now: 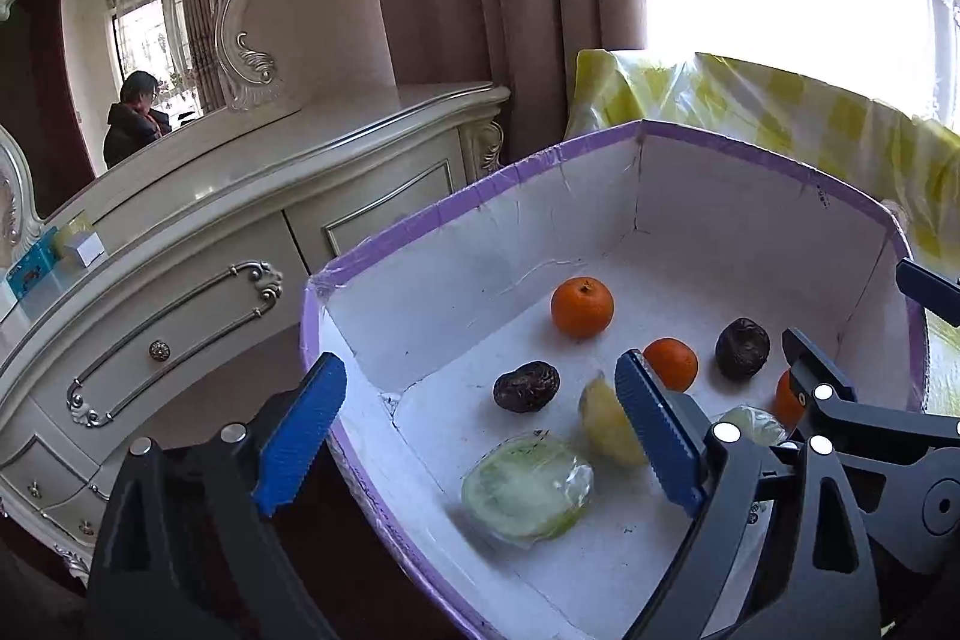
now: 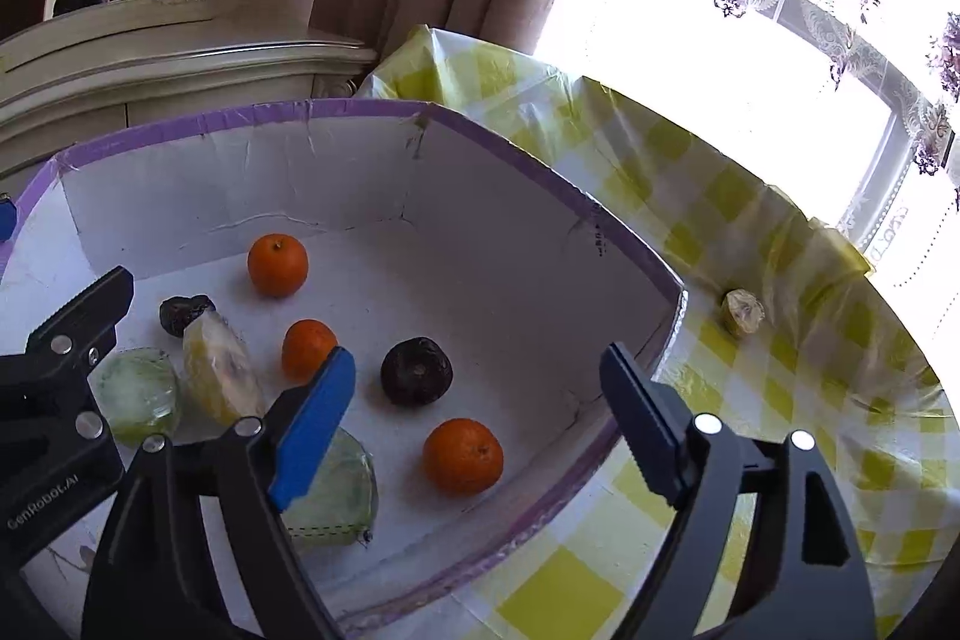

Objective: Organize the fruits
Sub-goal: 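Move both open tools back over the last wrapped pear half on the tablecloth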

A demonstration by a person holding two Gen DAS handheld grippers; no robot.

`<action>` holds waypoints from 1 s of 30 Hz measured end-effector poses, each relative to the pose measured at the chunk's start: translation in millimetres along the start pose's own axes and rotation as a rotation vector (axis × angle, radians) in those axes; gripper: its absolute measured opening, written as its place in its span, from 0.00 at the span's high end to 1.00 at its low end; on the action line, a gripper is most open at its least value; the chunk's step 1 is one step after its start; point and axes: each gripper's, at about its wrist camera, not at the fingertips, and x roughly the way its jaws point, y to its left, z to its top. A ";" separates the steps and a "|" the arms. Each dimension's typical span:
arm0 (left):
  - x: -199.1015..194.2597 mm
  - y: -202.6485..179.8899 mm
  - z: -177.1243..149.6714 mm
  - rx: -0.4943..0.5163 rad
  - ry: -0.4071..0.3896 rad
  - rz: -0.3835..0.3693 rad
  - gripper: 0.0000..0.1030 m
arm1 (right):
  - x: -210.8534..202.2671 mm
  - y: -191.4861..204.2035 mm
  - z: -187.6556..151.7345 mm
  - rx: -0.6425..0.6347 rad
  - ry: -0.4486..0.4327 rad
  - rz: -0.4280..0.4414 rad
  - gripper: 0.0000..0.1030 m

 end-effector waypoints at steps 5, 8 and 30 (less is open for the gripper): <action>-16.5 -3.4 2.2 0.007 -0.078 0.034 0.14 | -7.9 -8.6 -3.1 0.039 -0.050 0.047 0.07; -31.7 -13.5 3.7 0.054 -0.161 0.072 0.14 | -16.3 -15.6 -6.5 0.067 -0.101 0.065 0.07; -122.6 -146.1 5.5 0.245 -0.503 -0.231 0.14 | -86.9 -215.4 -112.4 0.628 -0.450 -0.185 0.02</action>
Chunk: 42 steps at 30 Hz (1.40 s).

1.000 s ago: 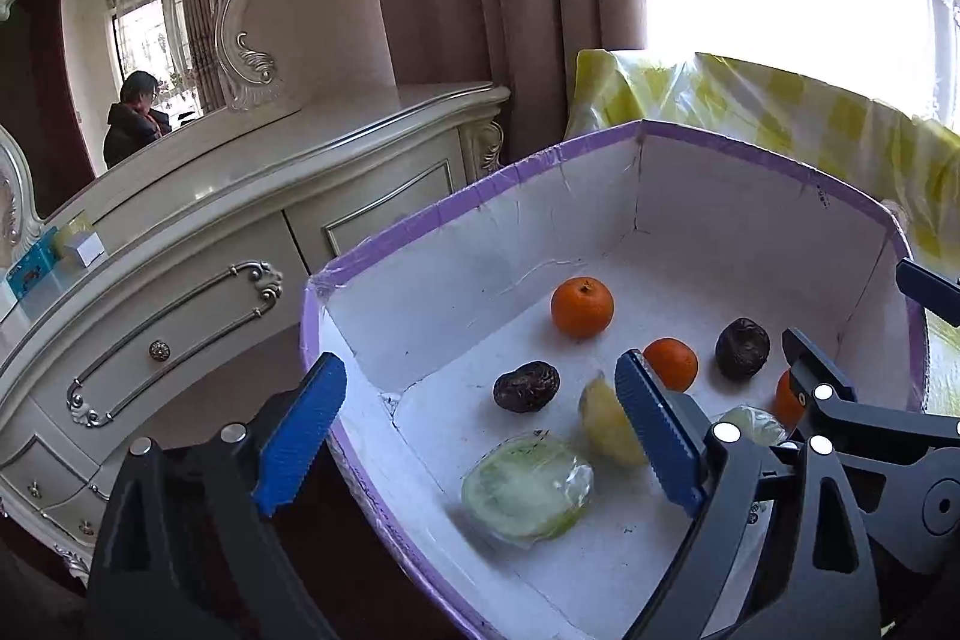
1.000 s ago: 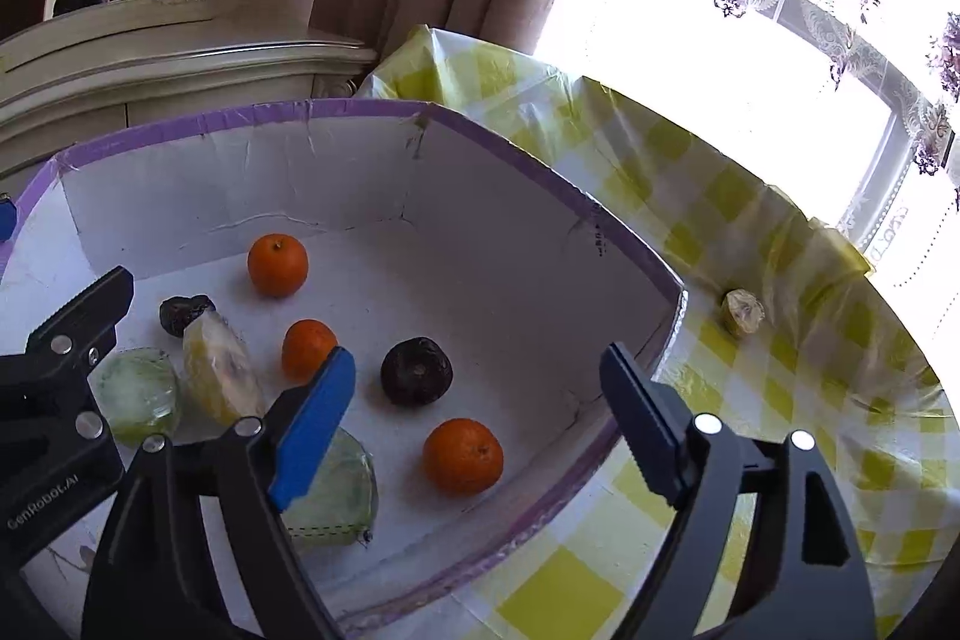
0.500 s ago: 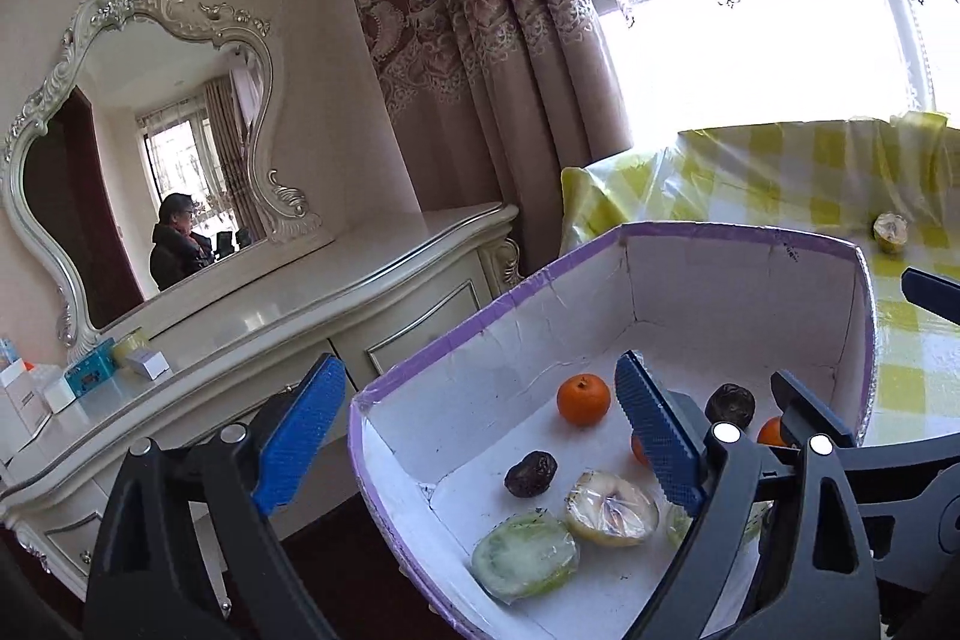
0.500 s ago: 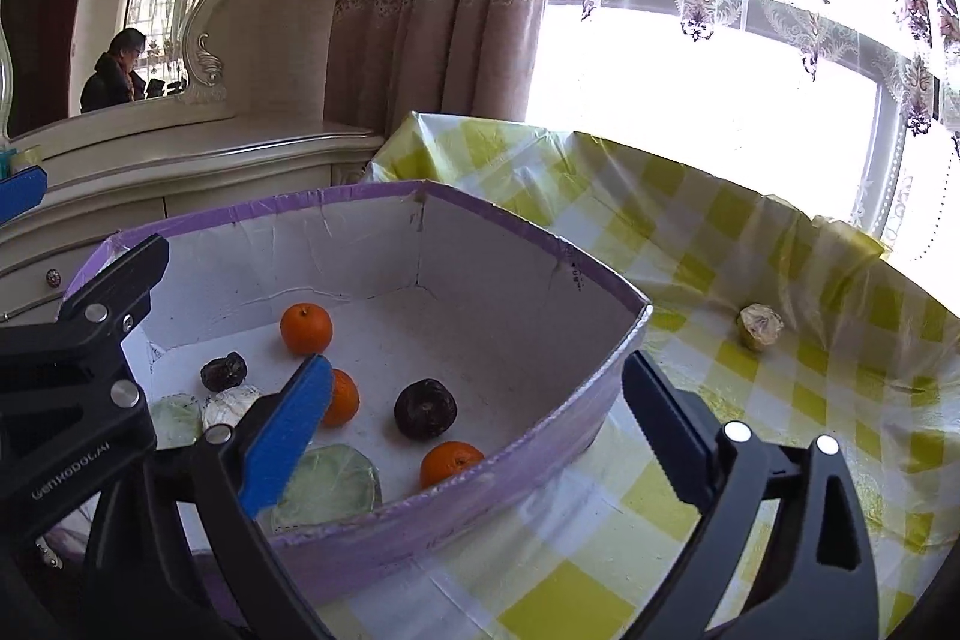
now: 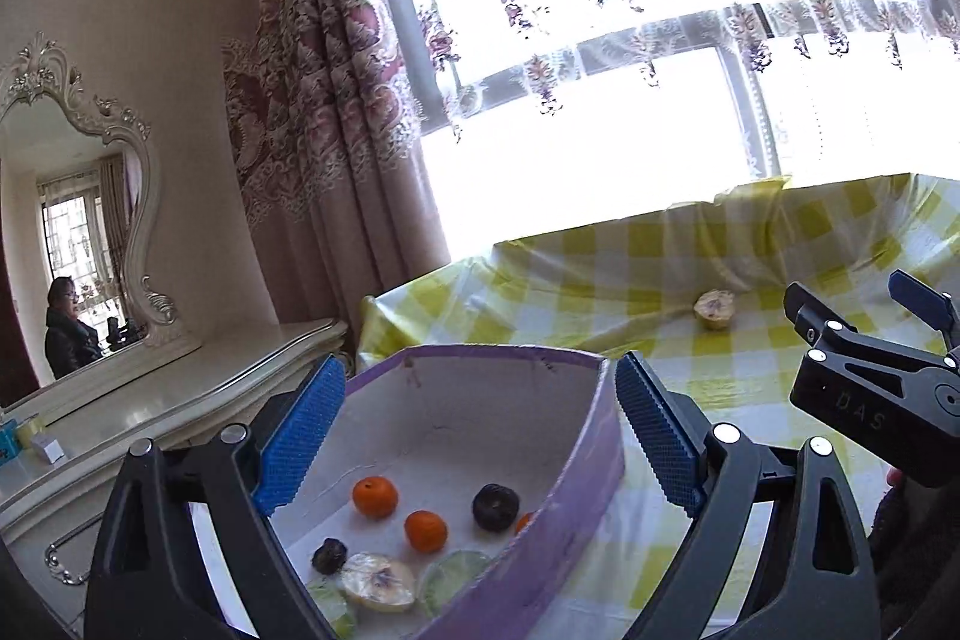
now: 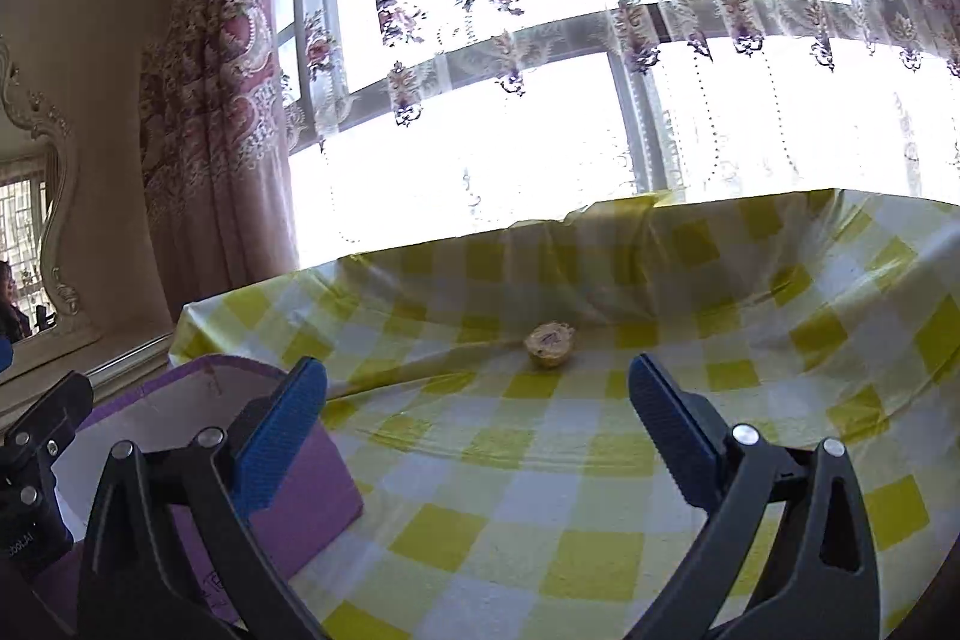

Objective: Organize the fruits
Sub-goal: 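Move both open tools back over the last wrapped pear half on the tablecloth, then grasp the last wrapped pear half with the right tool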

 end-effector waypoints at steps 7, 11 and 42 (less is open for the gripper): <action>25.2 -81.1 11.9 0.030 -0.016 -0.161 0.14 | -10.0 -82.5 3.9 0.080 -0.136 -0.259 0.02; 50.4 -114.5 11.6 0.032 0.008 -0.212 0.14 | -8.0 -107.6 3.5 0.114 -0.148 -0.335 0.02; 269.6 -141.7 -38.4 -0.387 0.547 -0.456 0.14 | 306.2 -99.5 -10.3 -0.111 0.560 -0.123 0.02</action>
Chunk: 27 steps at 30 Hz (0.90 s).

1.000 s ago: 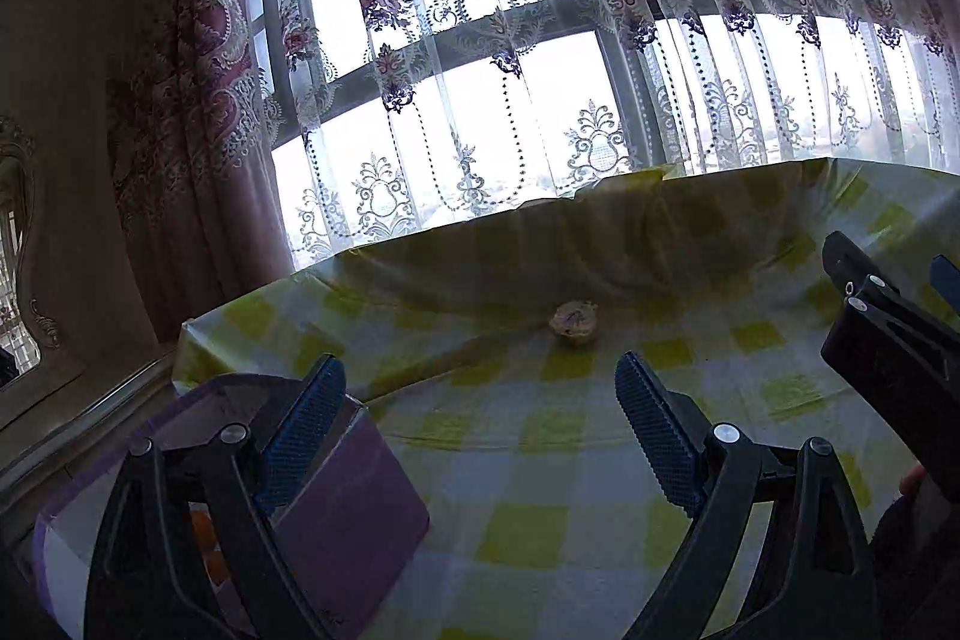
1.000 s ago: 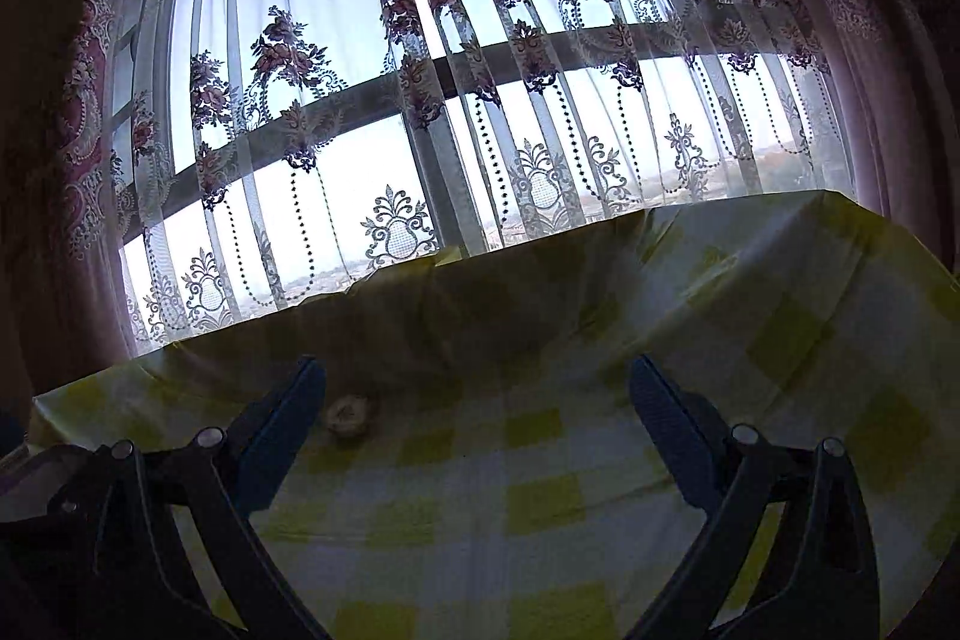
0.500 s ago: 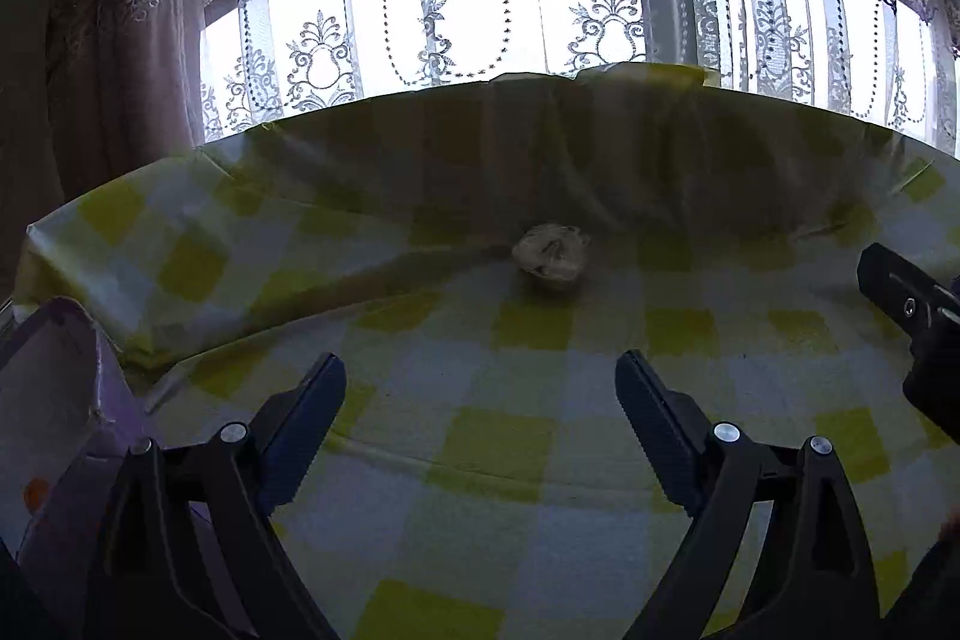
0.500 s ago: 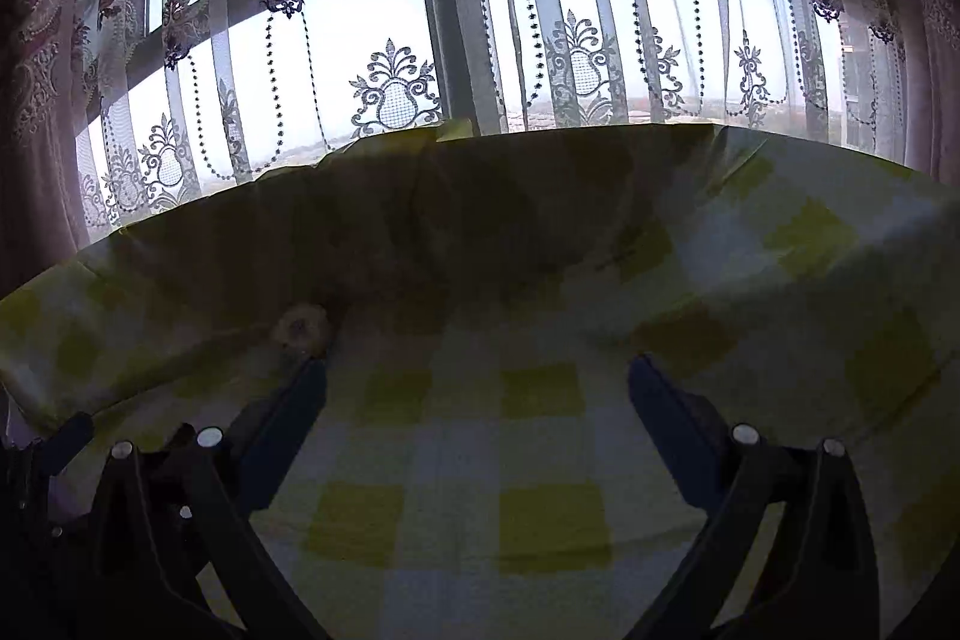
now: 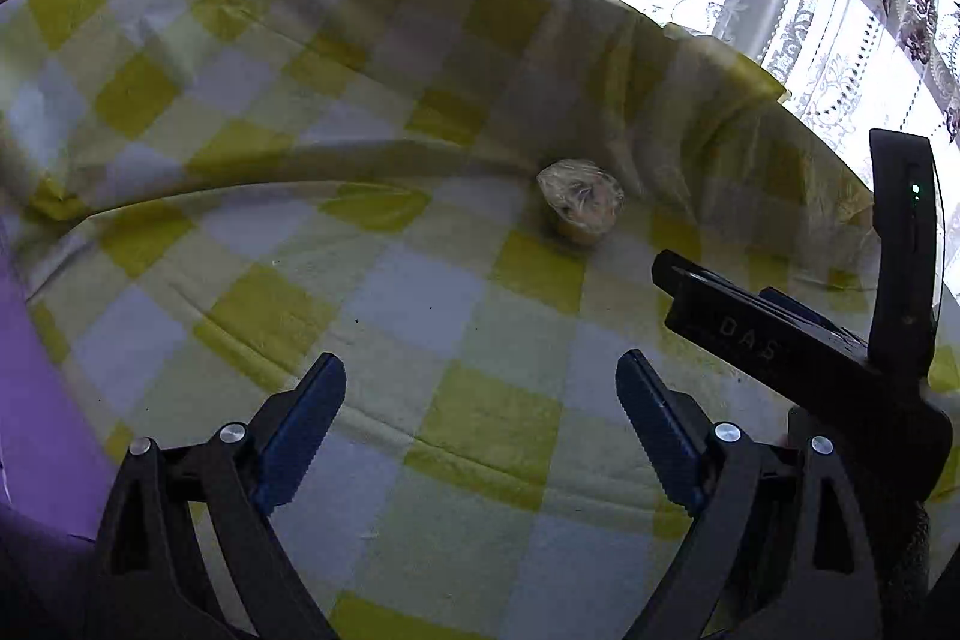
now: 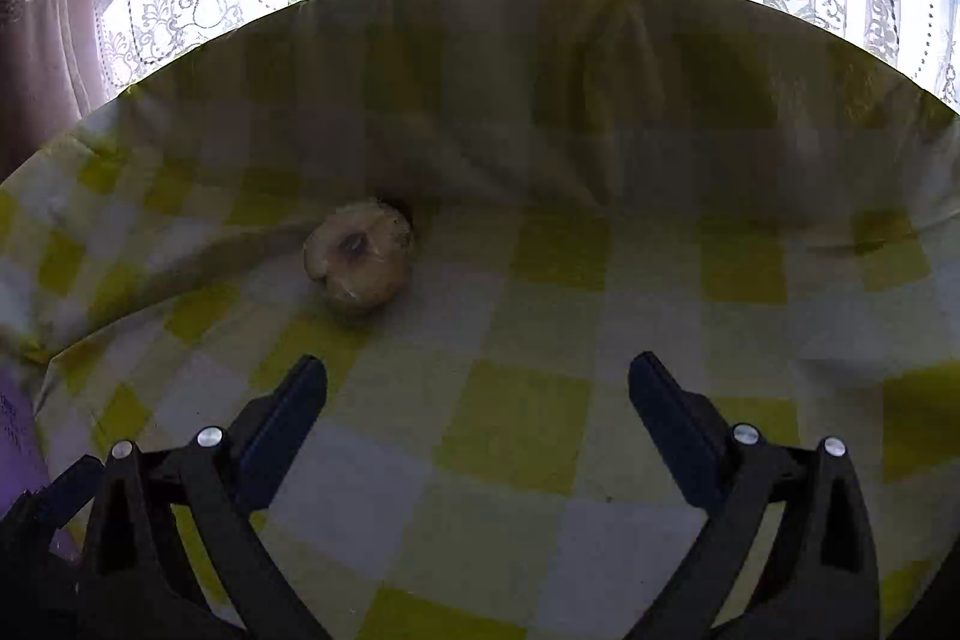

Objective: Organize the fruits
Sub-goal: 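Grasp the last wrapped pear half with the right tool, then grasp the small dark fruit behind it with the left tool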

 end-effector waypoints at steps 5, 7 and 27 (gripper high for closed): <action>1.7 11.9 -0.2 -0.067 0.020 -0.015 0.14 | 42.8 33.5 22.8 -0.096 0.071 0.032 0.02; 4.0 11.4 -0.2 -0.071 0.031 -0.005 0.14 | 56.3 44.2 30.0 -0.122 0.092 0.044 0.02; 20.6 11.6 -0.9 -0.077 0.103 0.032 0.11 | 62.5 16.8 29.1 0.101 0.120 0.018 0.42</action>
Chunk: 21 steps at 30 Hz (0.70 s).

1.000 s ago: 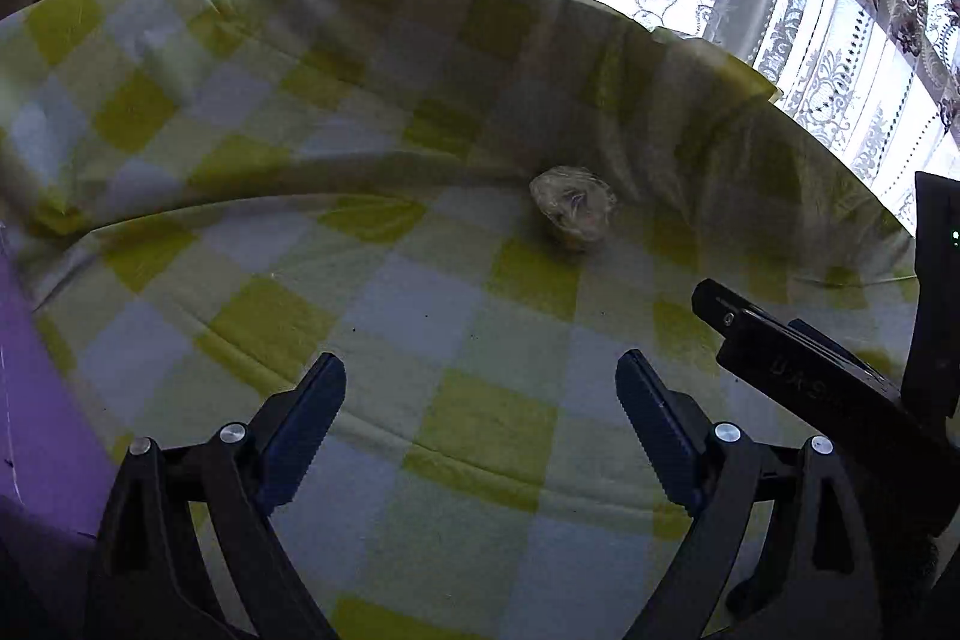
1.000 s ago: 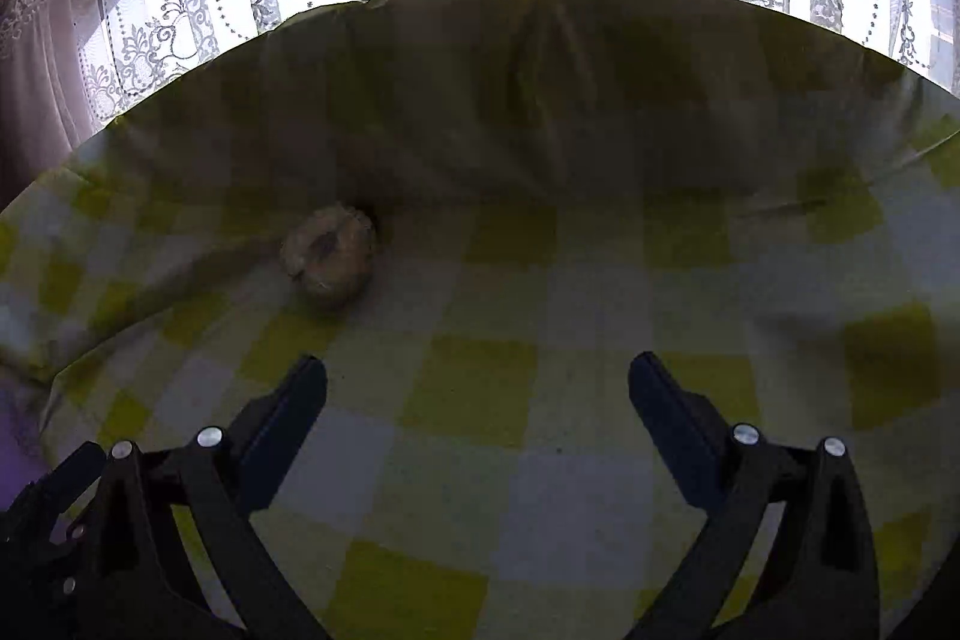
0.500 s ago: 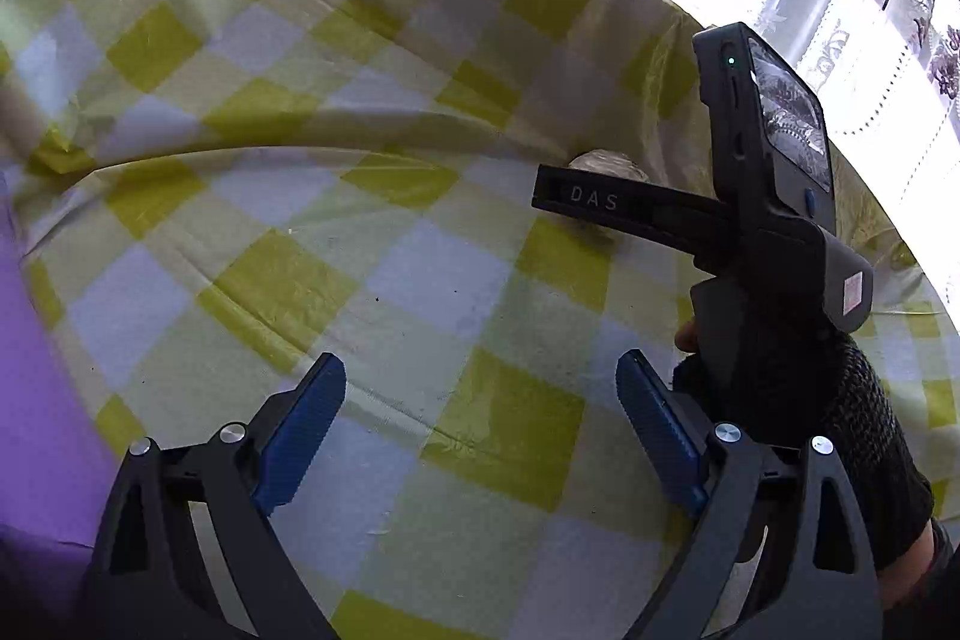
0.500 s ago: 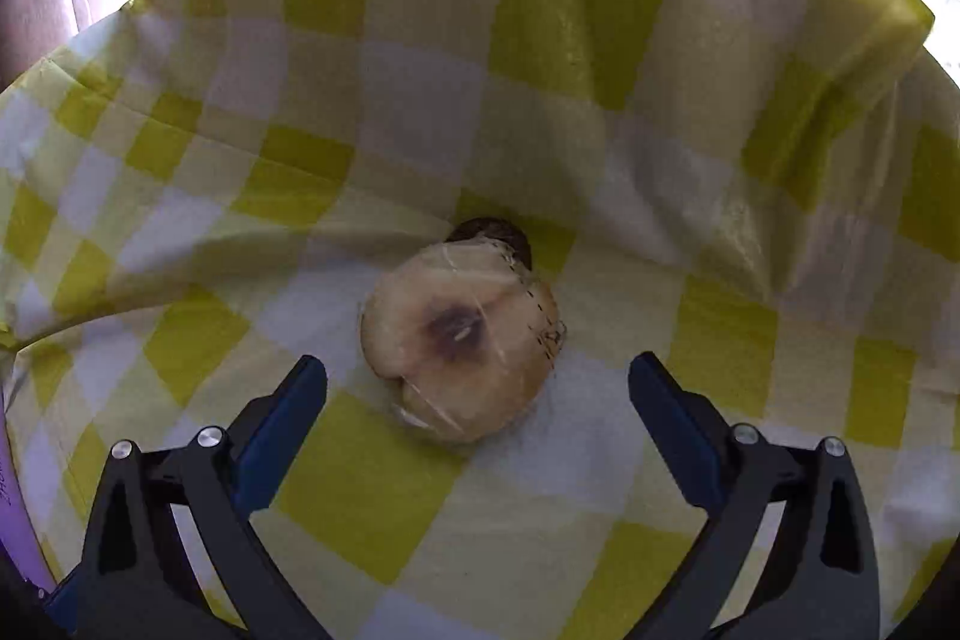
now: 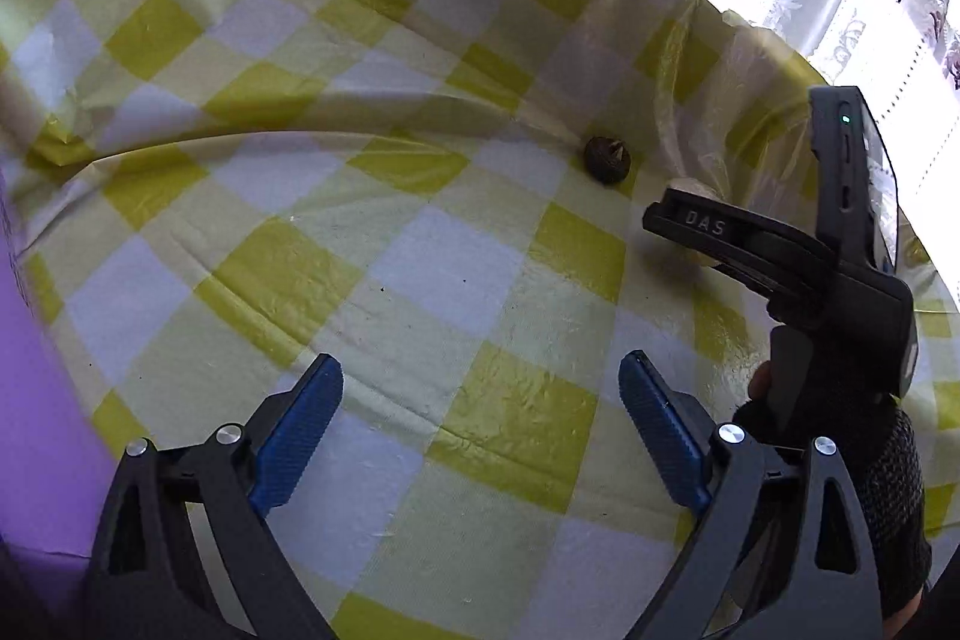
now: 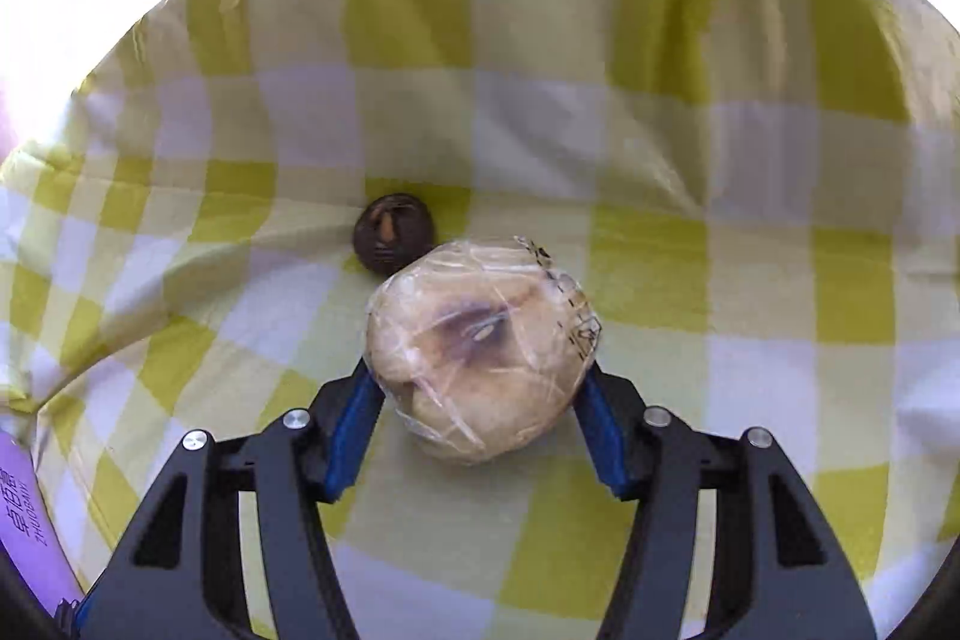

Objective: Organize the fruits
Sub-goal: 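Grasp the small dark fruit behind it with the left tool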

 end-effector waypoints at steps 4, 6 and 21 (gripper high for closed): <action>7.7 -4.6 3.7 0.021 0.036 0.008 0.11 | -31.0 -43.4 -16.6 0.134 -0.076 -0.027 0.42; 13.3 -8.1 9.0 0.019 0.040 0.011 0.11 | -40.0 -64.0 -25.4 0.232 -0.097 -0.001 0.42; 125.8 -86.7 104.7 0.129 0.055 0.084 0.32 | -54.1 -107.4 -40.9 0.362 -0.161 0.116 0.42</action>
